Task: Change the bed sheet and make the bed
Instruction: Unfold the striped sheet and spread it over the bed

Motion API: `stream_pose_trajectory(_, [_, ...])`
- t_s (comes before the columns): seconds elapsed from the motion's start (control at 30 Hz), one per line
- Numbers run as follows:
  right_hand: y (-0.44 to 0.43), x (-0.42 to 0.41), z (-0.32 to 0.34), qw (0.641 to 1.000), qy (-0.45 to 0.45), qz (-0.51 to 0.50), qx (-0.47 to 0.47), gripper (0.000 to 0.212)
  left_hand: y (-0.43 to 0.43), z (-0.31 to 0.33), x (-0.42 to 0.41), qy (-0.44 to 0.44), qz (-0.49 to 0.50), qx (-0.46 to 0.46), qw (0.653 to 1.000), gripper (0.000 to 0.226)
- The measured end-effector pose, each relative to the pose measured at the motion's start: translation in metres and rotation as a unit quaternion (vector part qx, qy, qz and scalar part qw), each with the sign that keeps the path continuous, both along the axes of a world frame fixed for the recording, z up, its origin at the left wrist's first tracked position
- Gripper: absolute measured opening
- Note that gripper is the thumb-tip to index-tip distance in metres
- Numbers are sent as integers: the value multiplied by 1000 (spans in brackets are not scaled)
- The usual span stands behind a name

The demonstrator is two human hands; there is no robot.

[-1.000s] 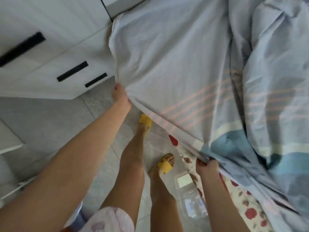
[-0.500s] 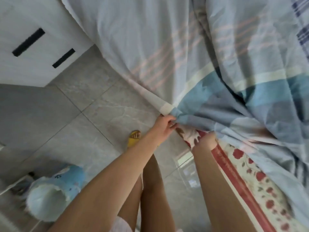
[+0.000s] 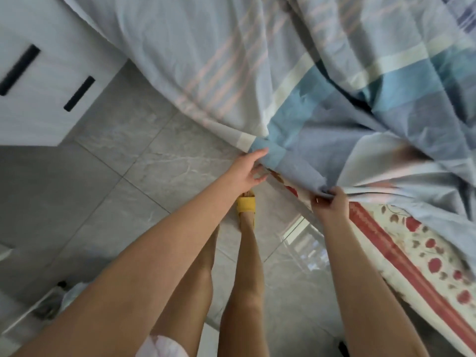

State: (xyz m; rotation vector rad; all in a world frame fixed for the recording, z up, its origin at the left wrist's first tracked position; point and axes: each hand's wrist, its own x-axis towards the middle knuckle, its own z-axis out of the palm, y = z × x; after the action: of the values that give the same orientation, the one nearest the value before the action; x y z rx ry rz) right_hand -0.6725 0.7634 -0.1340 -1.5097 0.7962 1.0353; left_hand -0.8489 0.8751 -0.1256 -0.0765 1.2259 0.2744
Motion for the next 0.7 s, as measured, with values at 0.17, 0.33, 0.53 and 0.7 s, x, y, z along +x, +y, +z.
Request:
stream_pose_trajectory(0.17, [-54, -17, -7, 994, 18, 96, -39, 20, -22, -33, 18, 8, 59, 16, 998, 34])
stream_pose_trajectory(0.33, [-114, -26, -6, 975, 76, 167, -122, 25, -59, -43, 1, 19, 114, 12, 993, 16])
stream_pose_trajectory(0.53, [-117, 37, 10, 997, 48, 55, -12, 50, -96, -56, -27, 336, 42, 78, 938, 16])
stream_pose_trajectory(0.7, [-136, 108, 7, 978, -101, -56, -172, 25, -99, -49, -14, 470, 25, 126, 873, 26])
